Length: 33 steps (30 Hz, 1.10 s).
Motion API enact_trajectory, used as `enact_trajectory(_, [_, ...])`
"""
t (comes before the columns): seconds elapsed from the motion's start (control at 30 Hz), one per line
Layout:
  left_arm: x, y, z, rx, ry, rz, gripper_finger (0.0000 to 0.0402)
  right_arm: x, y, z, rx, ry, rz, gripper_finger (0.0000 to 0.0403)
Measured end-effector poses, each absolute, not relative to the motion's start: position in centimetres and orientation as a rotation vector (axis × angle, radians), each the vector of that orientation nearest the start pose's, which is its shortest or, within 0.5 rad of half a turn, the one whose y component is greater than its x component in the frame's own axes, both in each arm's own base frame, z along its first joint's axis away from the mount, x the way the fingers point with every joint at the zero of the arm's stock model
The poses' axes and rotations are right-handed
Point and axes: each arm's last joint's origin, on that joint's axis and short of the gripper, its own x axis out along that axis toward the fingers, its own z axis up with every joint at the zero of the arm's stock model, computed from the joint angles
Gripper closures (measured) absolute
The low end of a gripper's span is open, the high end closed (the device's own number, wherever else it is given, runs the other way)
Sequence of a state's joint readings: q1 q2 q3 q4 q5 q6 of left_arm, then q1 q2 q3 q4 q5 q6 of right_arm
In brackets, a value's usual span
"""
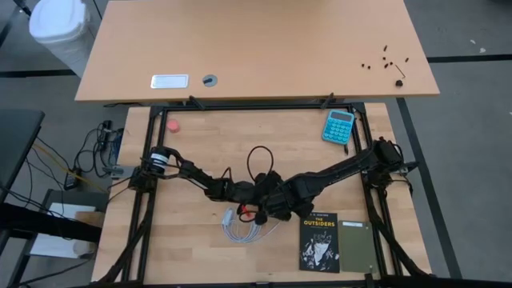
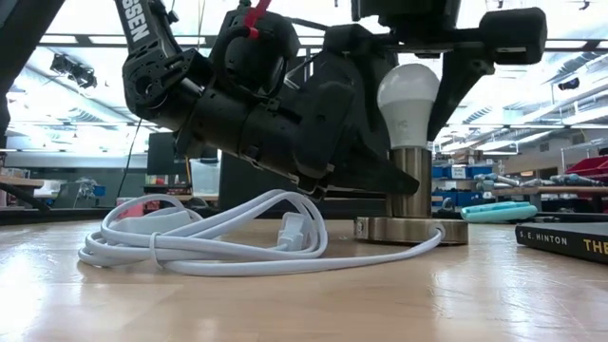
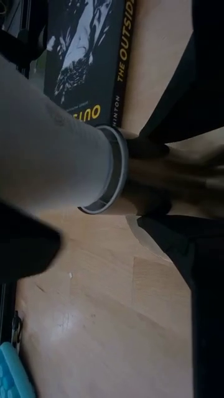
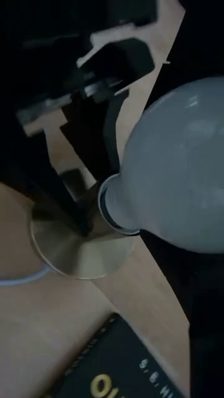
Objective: Screw lightbulb
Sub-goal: Remove the white lightbulb into the silver lamp
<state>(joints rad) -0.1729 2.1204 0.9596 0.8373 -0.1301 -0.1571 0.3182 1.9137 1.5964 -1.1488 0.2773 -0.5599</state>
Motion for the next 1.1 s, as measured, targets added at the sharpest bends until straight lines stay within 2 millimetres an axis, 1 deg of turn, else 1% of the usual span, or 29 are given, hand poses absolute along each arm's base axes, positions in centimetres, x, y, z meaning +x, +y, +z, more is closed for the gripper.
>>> enact_trajectory(0.13, [39.6,-6.5,9.7,-0.105,0.325,-0.018,0.0223,35.7,11.0,24.7,-0.795,1.369,0.354,0.0095])
enact_trajectory(0.27, [39.6,-6.5,9.7,-0.104,0.325,-0.018,0.0223,35.7,11.1,26.3,-0.704,1.367,0.287,0.0066])
enact_trajectory(0.43, [39.6,-6.5,9.7,-0.103,0.325,-0.018,0.0223,35.2,11.4,28.6,-0.606,1.388,0.206,0.0033])
enact_trajectory(0.53, [39.6,-6.5,9.7,-0.103,0.325,-0.017,0.0223,34.9,11.5,29.9,-0.46,1.401,0.083,0.0023])
enact_trajectory(0.6, [39.6,-6.5,9.7,-0.103,0.325,-0.017,0.0223,34.5,11.5,30.5,-0.284,1.422,-0.024,0.0022])
enact_trajectory(0.7, [39.6,-6.5,9.7,-0.106,0.325,-0.016,0.0223,34.2,11.0,30.6,0.003,1.462,-0.225,0.0024])
enact_trajectory(0.77, [39.6,-6.5,9.7,-0.107,0.325,-0.016,0.0223,33.9,10.7,30.6,0.136,1.477,-0.361,0.0026])
enact_trajectory(0.83, [39.6,-6.5,9.7,-0.109,0.325,-0.015,0.0223,33.7,10.7,30.5,0.226,1.47,-0.463,0.0027])
enact_trajectory(0.93, [39.6,-6.6,9.6,-0.121,0.328,-0.024,0.0223,33.5,11.4,30.4,0.302,1.446,-0.529,0.0026])
enact_trajectory(1.1, [39.6,-6.6,9.6,-0.137,0.336,-0.037,0.0223,33.8,12.8,30.4,0.44,1.354,-0.575,0.0025])
